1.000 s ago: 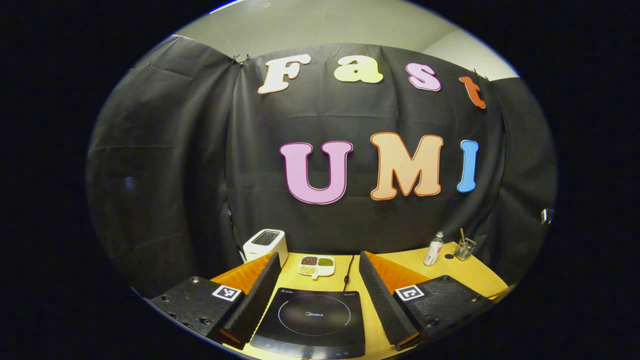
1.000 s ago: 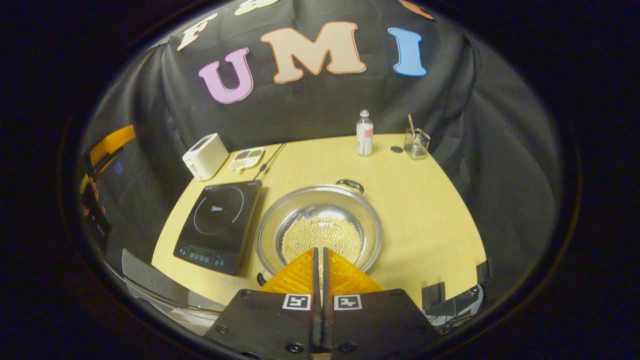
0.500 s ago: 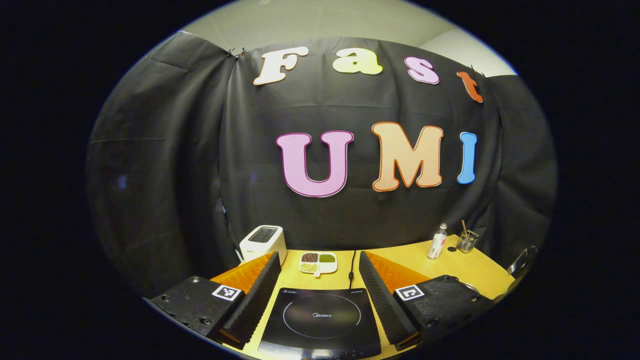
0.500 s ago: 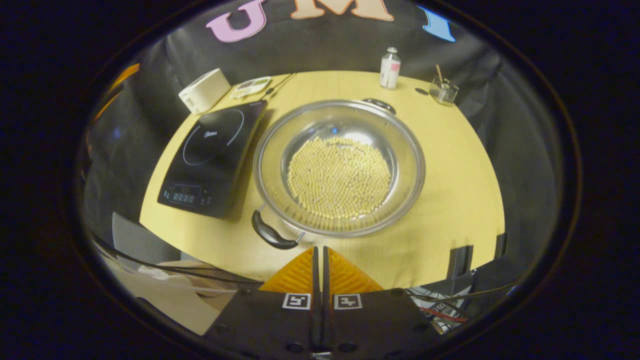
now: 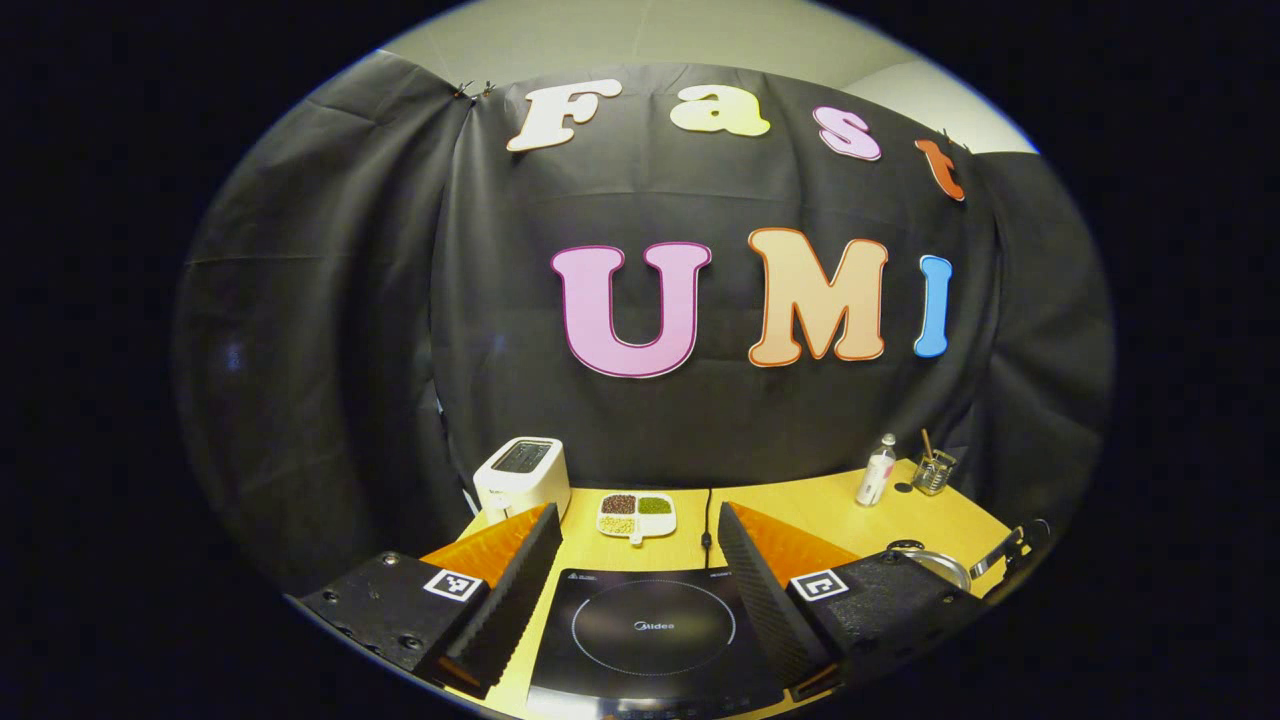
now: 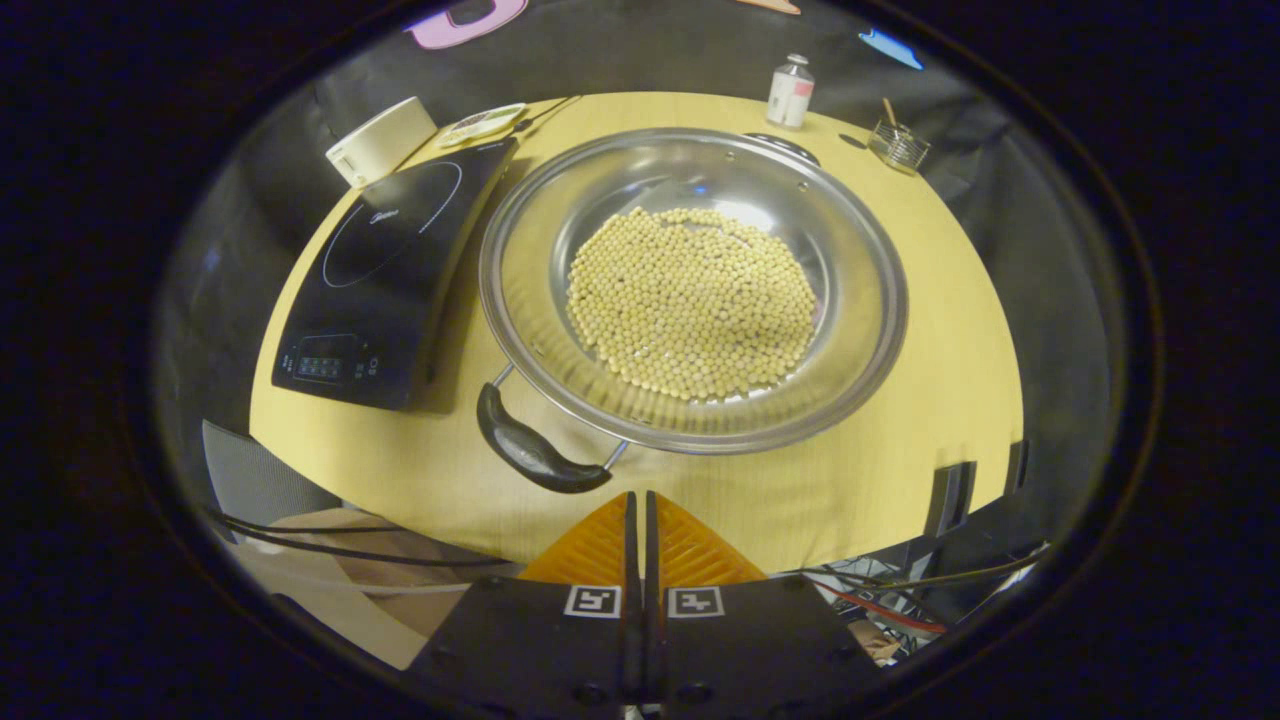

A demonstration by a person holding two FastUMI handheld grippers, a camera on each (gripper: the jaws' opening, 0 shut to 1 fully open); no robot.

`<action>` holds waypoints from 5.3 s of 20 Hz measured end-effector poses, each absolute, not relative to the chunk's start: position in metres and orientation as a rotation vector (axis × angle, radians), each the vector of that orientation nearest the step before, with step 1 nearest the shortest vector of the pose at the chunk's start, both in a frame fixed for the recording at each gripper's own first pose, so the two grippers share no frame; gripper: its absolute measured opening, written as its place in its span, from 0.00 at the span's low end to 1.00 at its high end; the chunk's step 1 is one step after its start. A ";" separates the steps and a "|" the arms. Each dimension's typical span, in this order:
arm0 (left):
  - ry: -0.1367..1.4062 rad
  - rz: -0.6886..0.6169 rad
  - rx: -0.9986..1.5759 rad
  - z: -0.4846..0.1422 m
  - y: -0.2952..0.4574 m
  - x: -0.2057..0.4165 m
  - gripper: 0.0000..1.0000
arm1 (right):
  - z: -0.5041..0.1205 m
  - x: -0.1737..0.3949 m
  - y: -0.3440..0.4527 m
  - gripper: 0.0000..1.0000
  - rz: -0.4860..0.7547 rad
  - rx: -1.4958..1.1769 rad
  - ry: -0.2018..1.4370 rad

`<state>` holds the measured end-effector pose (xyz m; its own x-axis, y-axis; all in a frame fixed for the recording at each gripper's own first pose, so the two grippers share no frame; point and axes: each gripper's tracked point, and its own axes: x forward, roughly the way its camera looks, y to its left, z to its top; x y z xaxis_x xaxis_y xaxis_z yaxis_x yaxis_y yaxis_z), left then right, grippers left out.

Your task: First push the handle of the pot to place it horizontally, then grasp the pot with both hands and set it on the induction cooktop.

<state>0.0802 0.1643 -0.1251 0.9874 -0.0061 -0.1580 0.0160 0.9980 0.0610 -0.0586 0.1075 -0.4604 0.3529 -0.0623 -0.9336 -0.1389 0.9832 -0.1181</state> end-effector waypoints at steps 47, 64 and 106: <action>0.353 -0.053 -0.076 -0.201 0.196 0.089 0.96 | -0.459 0.067 0.255 0.03 -0.013 0.174 1.091; 0.588 -0.116 -0.224 -0.261 0.078 0.079 0.96 | -0.354 0.071 0.080 0.94 0.000 0.154 0.945; 1.350 -0.121 -0.128 -0.444 -0.028 0.069 0.87 | -0.457 0.150 -0.043 0.71 0.233 0.307 1.301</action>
<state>0.0694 -0.0280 -0.4439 0.2147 -0.1604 -0.9634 0.0132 0.9868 -0.1614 0.1505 -0.0429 -0.4567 0.2522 0.3387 -0.9065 0.0028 0.9365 0.3507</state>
